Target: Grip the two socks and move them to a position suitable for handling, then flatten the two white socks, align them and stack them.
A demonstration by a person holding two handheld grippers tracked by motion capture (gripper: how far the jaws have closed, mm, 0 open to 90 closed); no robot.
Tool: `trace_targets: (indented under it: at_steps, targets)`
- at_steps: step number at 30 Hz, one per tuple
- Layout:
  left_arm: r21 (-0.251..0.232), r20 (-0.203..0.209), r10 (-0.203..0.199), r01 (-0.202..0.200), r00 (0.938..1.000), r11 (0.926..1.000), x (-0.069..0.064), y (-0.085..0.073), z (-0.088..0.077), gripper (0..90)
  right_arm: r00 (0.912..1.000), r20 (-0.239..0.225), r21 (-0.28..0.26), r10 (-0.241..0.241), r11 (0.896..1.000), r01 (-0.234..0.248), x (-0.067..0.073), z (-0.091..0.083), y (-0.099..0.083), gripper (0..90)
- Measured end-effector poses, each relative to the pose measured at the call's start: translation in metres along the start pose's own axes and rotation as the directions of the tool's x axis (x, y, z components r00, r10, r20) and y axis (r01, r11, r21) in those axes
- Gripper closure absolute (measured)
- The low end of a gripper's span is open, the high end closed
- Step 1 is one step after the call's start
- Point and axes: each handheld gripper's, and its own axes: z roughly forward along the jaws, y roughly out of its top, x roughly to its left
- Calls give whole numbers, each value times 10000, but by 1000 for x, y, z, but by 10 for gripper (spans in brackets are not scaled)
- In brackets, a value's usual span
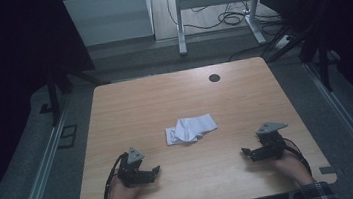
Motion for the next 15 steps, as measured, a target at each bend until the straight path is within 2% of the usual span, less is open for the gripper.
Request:
trace_targets:
  at_steps: [15]
  targets:
    - [-6,-35,-49,49,10000,10000,0,0,0,116,10000,-59,-5,-74,10000,74,0,0,0,58]
